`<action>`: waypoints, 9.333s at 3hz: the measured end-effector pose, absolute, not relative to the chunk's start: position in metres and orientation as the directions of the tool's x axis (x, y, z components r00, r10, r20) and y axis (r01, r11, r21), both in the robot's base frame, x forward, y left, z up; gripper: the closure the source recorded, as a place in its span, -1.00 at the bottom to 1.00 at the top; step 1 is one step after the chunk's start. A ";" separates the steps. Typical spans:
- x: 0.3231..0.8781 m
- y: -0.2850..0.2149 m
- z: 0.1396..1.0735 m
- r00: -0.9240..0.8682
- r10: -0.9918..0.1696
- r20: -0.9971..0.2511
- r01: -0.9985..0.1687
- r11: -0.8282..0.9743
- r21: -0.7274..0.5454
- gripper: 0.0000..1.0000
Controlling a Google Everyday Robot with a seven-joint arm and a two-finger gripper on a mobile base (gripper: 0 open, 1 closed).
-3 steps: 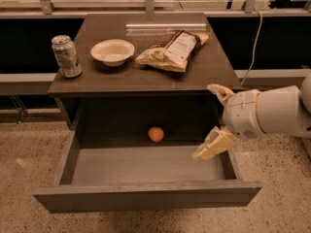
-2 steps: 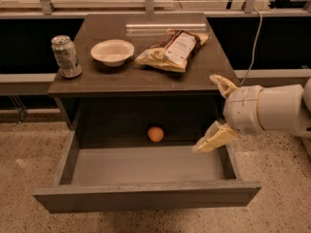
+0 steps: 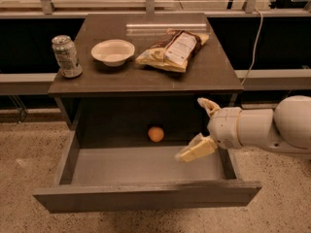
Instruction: Pick orange from top drawer and place on counter
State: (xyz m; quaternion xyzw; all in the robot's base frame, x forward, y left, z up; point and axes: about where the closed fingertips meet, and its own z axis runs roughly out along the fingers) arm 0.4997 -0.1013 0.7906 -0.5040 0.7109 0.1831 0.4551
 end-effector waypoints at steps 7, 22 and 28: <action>0.624 -0.019 0.624 -0.223 -0.482 -0.848 -0.884 0.467 -0.033 -0.88; 0.677 -0.165 0.841 -0.271 -0.447 -0.852 -0.828 0.560 -0.030 -0.29; 0.627 -0.206 0.875 -0.126 -0.495 -0.860 -0.836 0.520 -0.176 -1.00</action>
Offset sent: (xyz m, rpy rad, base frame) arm 0.0629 0.0226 -0.1090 0.0994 0.0057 -0.1665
